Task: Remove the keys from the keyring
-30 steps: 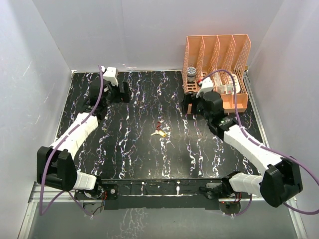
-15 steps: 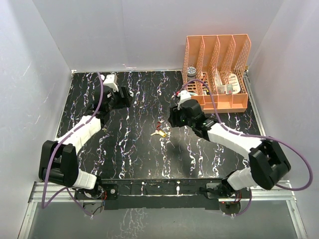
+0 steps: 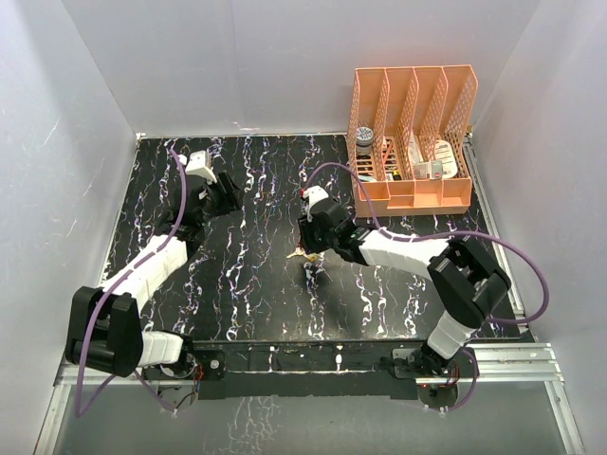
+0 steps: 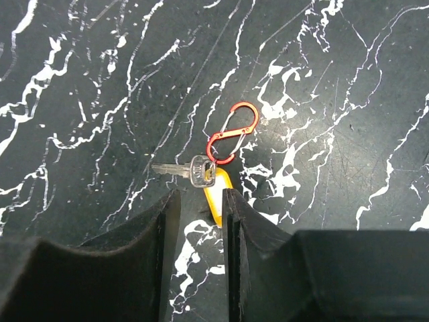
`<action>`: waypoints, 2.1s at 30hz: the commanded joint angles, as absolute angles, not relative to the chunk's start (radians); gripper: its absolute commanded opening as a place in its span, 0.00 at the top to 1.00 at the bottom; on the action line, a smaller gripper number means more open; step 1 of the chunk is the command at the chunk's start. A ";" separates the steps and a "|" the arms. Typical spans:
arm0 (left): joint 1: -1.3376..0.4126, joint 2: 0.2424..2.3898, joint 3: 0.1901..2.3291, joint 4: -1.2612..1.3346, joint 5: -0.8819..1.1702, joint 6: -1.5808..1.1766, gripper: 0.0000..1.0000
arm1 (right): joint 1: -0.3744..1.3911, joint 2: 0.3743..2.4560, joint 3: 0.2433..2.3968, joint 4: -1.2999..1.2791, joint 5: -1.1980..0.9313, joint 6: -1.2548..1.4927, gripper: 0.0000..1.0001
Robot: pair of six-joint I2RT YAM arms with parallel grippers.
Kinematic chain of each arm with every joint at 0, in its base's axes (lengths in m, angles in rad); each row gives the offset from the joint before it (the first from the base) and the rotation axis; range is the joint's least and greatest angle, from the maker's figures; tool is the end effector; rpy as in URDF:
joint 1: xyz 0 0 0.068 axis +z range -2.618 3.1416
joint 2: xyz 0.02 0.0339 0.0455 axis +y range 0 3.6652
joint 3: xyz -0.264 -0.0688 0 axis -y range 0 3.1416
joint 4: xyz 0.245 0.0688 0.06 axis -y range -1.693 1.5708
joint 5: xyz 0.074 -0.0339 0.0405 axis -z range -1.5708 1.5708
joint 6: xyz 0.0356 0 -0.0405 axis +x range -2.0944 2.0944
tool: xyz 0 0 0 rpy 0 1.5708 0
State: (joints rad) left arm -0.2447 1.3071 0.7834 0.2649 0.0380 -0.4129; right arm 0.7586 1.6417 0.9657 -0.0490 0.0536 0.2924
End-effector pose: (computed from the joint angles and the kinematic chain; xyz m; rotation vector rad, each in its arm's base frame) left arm 0.2900 -0.0738 0.2698 -0.1290 1.8536 -0.4952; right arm 0.2549 0.2389 0.1977 -0.5135 2.2851 0.4744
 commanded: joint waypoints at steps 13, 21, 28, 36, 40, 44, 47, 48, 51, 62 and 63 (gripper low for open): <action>-0.245 1.286 0.810 0.254 0.015 -0.436 0.45 | 0.769 1.770 1.056 0.020 0.071 0.296 0.78; -0.244 1.297 0.807 0.261 0.026 -0.441 0.46 | 0.771 1.796 1.057 0.029 0.075 0.296 0.78; -0.244 1.300 0.807 0.264 0.034 -0.437 0.46 | 0.770 1.829 1.070 0.035 0.081 0.292 0.78; -0.245 1.298 0.810 0.259 0.027 -0.433 0.46 | 0.770 1.855 1.079 0.037 0.100 0.290 0.84; -0.245 1.300 0.810 0.257 0.028 -0.433 0.47 | 0.770 1.852 1.092 0.023 0.130 0.273 1.00; -0.245 1.300 0.813 0.257 0.026 -0.431 0.47 | 0.770 1.801 1.107 -0.008 0.171 0.224 1.00; -0.244 1.307 0.813 0.261 0.027 -0.438 0.47 | 0.771 1.749 1.120 -0.049 0.176 0.184 1.00; -0.245 1.309 0.814 0.262 0.030 -0.441 0.47 | 0.772 1.696 1.129 -0.064 0.177 0.167 1.00; -0.245 1.319 0.819 0.269 0.044 -0.451 0.48 | 0.776 1.613 1.159 -0.125 0.175 0.103 1.00; -0.244 1.364 0.835 0.391 0.148 -0.474 0.54 | 0.781 1.339 1.307 -0.404 0.054 -0.050 1.00; -0.244 1.386 0.835 0.411 0.167 -0.474 0.55 | 0.782 1.316 1.307 -0.414 0.038 -0.059 1.00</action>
State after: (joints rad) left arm -0.2447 1.3682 0.7910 0.3115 0.0834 -0.4660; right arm 0.7773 1.3949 1.2648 -0.3077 0.1104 0.0116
